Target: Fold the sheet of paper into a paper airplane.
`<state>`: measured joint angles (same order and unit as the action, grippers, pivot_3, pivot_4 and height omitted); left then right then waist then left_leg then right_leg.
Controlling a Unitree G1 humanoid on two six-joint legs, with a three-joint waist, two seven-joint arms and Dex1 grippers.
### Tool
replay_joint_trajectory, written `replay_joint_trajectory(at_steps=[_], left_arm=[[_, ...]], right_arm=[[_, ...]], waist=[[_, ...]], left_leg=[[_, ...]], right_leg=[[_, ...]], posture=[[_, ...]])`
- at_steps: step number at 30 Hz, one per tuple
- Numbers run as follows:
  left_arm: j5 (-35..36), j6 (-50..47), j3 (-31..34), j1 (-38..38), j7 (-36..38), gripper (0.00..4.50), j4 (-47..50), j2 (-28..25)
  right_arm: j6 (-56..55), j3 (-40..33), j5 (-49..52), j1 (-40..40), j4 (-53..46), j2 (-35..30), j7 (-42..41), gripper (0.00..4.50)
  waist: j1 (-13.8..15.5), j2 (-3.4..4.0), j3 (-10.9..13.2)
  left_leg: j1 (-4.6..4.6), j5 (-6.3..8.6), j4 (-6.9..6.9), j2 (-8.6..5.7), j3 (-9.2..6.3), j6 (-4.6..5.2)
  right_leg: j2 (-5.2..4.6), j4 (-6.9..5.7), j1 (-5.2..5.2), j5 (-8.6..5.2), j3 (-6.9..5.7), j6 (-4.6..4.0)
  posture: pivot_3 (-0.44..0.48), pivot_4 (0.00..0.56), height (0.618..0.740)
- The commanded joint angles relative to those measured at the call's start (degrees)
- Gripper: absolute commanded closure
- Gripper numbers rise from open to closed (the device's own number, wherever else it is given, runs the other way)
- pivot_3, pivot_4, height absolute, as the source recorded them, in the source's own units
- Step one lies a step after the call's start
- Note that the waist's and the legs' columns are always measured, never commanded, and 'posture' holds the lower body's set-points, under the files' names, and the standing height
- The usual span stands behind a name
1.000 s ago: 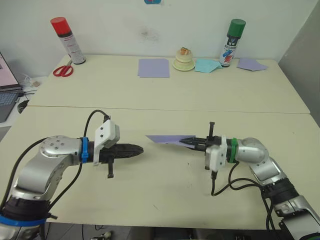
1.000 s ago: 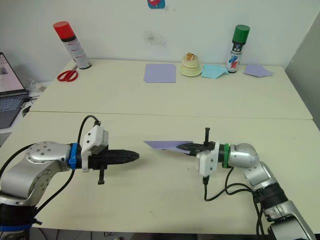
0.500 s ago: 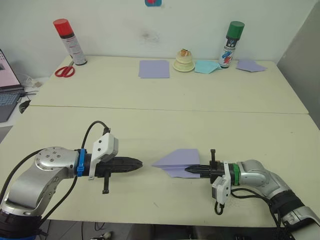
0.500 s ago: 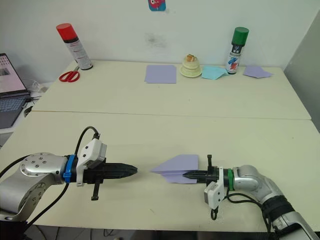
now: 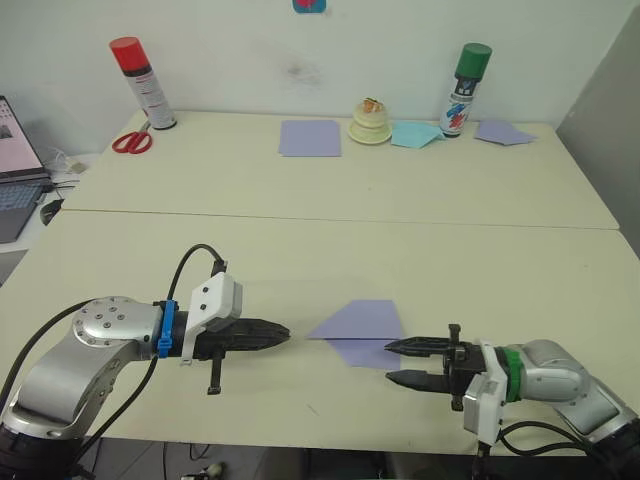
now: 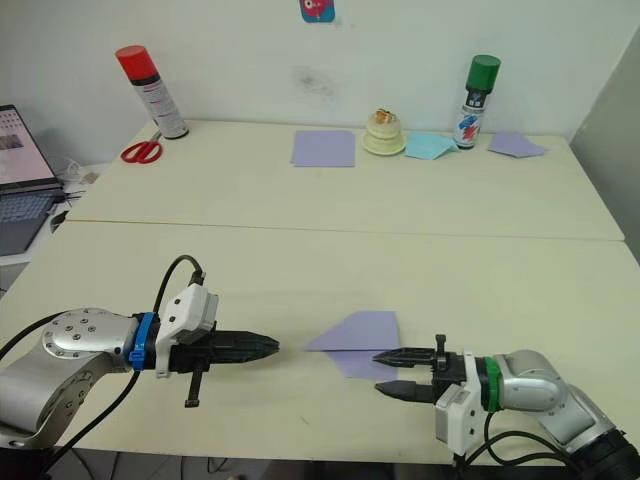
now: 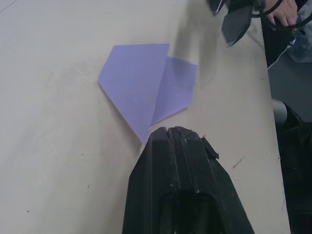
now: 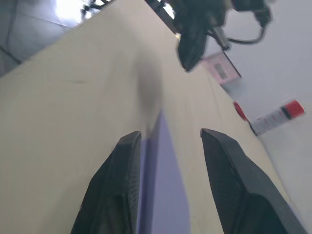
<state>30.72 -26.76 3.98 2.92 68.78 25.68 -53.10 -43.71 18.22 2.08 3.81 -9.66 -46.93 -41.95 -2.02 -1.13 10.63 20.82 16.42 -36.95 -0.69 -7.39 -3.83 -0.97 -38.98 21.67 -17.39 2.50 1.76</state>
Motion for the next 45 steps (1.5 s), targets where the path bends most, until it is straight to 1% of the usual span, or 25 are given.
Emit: replay_joint_trajectory(at_steps=[1, 3, 7, 10, 13, 18, 20, 25, 29, 33, 38, 43, 45], left_arm=[[-0.56, 1.54, -0.59, 0.11, 0.35, 4.5, 1.95, -0.38], [-0.87, 1.64, -1.15, 0.54, 0.24, 4.5, 2.04, -0.27], [-0.8, 0.88, -2.5, 1.74, -0.83, 4.5, 2.73, 0.21], [-0.51, 0.16, -3.19, 2.31, -1.48, 4.5, 3.44, 0.24], [-0.4, -1.12, -4.0, 3.59, -2.45, 4.5, 3.72, 0.61], [-4.45, -1.21, -8.12, 6.04, -4.25, 4.5, 1.72, 1.19], [-5.84, -0.8, -10.17, 7.07, -4.65, 4.5, 0.29, 2.31], [-7.28, -1.98, -15.21, 10.28, -5.34, 4.5, -4.64, 7.32], [-9.32, -0.86, -18.07, 10.55, -5.75, 4.5, -8.67, 10.6], [-12.62, 2.29, -20.71, 10.55, -7.05, 4.5, -14.58, 14.79], [-14.75, 4.99, -21.29, 9.19, -7.4, 4.5, -18.91, 16.7], [-15.38, 5.58, -21.87, 7.36, -7.98, 4.5, -19.84, 17.61], [-15.49, 5.62, -22.22, 6.78, -8.04, 4.5, -19.75, 17.76]], right_arm=[[16.11, -0.06, 1.19, 3.71, -4.23, 2.57, -0.6, 3.79], [23.1, 1.11, -0.65, 5.34, -4.87, 4.3, -1.7, 4.47], [29.65, 3.9, -5.63, 7.61, -3.09, 6.4, -3.86, 4.47], [31.18, 4.6, -7.02, 7.16, -3.67, 7.01, -5.03, 4.47], [31.66, 5.44, -9.0, 5.72, -4.19, 6.28, -6.39, 4.47], [31.59, 5.78, -11.0, 3.96, -4.37, 6.18, -7.34, 4.47], [32.97, 6.12, -11.94, 3.7, -4.64, 6.47, -7.52, 4.47], [36.22, 6.55, -13.31, 3.41, -5.31, 7.26, -7.97, 4.47], [37.43, 6.61, -13.63, 3.31, -5.93, 7.6, -8.25, 4.47], [38.05, 6.35, -13.9, 2.92, -6.55, 7.85, -7.98, 4.47], [38.8, 6.08, -14.18, 2.42, -7.2, 8.04, -7.83, 4.47], [39.19, 5.23, -13.49, 2.44, -7.31, 8.35, -7.6, 4.47], [39.92, 3.99, -11.58, 2.9, -7.54, 9.36, -7.11, 4.47]], waist=[[-0.12, 0.0, 0.0], [0.07, 0.01, 0.0], [0.41, 0.01, 0.0], [0.48, 0.01, 0.01], [0.41, 0.01, 0.01], [0.33, 0.01, 0.01], [0.33, 0.01, 0.0], [0.33, 0.0, -0.01], [0.19, 0.0, -0.01], [0.25, 0.0, -0.02], [0.26, 0.08, -0.13], [0.3, 0.11, -0.31], [0.29, 0.11, -0.41]], left_leg=[[-0.05, 0.0, 0.0, 0.03, 0.03, 0.0], [-0.05, -0.01, -0.02, 0.06, 0.04, -0.01], [0.05, 0.0, 0.0, 0.11, 0.0, -0.01], [0.12, 0.0, 0.01, 0.1, -0.02, -0.01], [0.12, 0.0, 0.0, 0.1, 0.07, -0.01], [0.05, 0.0, -0.01, 0.12, 0.11, -0.01], [0.04, 0.0, -0.02, 0.13, 0.12, -0.01], [-0.01, -0.01, -0.07, 0.16, 0.13, -0.01], [-0.01, -0.01, -0.07, 0.23, 0.12, -0.01], [-0.01, -0.01, -0.07, 0.24, 0.06, -0.01], [-0.06, -0.01, -0.08, 0.26, 0.04, -0.01], [-0.25, 0.0, -0.07, 0.24, 0.02, -0.01], [-0.26, 0.0, -0.07, 0.24, 0.02, -0.01]], right_leg=[[0.03, -0.02, 0.0, 0.04, 0.01, -0.07], [0.08, -0.02, 0.01, 0.09, -0.02, -0.14], [0.18, 0.0, 0.04, 0.09, -0.1, -0.15], [0.18, 0.02, 0.06, 0.08, -0.14, -0.17], [0.17, 0.05, 0.07, 0.08, -0.13, -0.16], [0.18, -0.01, 0.05, 0.08, -0.14, -0.16], [0.21, -0.01, 0.05, 0.08, -0.12, -0.16], [0.36, -0.02, -0.01, 0.09, -0.13, -0.16], [0.46, -0.03, 0.0, 0.09, -0.1, -0.16], [0.46, -0.04, -0.01, 0.1, -0.14, -0.18], [0.45, -0.05, -0.04, 0.12, -0.13, -0.21], [0.44, -0.02, -0.29, 0.12, -0.14, -0.21], [0.44, -0.01, -0.29, 0.12, -0.13, -0.21]], posture=[[0.0, 0.15, 0.74], [0.0, 0.15, 0.74], [0.0, 0.15, 0.74], [0.0, 0.15, 0.74], [0.0, 0.15, 0.74], [0.0, 0.15, 0.74], [0.0, 0.15, 0.74], [0.0, 0.15, 0.74], [0.0, 0.15, 0.74], [0.0, 0.15, 0.74], [0.0, 0.15, 0.74], [0.0, 0.15, 0.74], [0.0, 0.15, 0.74]])
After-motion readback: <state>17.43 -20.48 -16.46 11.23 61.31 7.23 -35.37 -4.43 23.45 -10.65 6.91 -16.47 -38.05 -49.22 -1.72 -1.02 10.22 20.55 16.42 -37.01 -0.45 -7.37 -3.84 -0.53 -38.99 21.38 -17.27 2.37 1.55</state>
